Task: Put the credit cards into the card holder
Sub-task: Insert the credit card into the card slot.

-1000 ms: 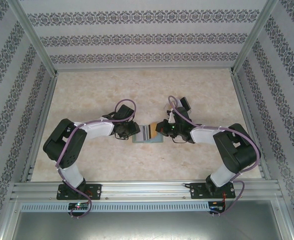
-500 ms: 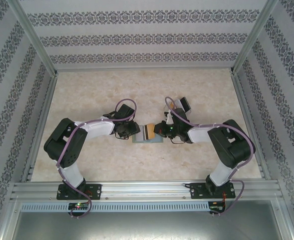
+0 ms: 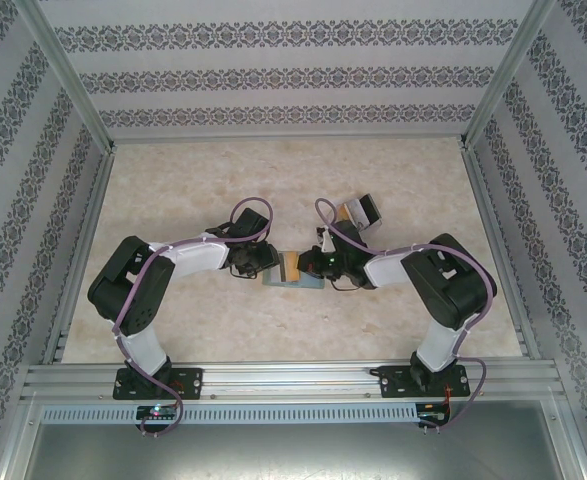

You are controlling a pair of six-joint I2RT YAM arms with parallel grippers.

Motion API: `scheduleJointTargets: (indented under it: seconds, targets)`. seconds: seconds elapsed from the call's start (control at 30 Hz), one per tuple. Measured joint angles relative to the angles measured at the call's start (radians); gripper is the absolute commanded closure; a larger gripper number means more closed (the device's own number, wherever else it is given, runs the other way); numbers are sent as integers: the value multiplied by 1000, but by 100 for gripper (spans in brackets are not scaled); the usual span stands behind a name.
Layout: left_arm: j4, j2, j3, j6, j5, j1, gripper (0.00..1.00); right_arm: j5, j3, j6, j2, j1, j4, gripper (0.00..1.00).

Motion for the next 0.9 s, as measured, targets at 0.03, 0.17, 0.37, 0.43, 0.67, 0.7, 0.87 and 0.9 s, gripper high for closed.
scheduleJointTargets:
  seconds: [0.03,0.17,0.37,0.43,0.67,0.7,0.87,0.9]
  targets:
    - [0,0,0,0,0,0,60,8,8,5,4,9,0,100]
    - [3,0,0,-8,2,0,59,63,18,62,9,41,1,99]
    - [24,-5,-12,-35,4,0,58,124,26,147,11,72,0,96]
    - [34,-8,-19,-47,4,0,58,130,40,163,19,76,-1,96]
    - [84,-27,-55,-83,3,0,57,134,62,203,37,80,-5,88]
    - [86,-29,-56,-84,3,0,57,135,63,202,34,80,-10,84]
    - [89,-35,-56,-83,-5,-6,51,137,62,146,-23,69,-97,68]
    - [89,-38,-56,-82,-8,-7,50,137,63,126,-45,62,-129,67]
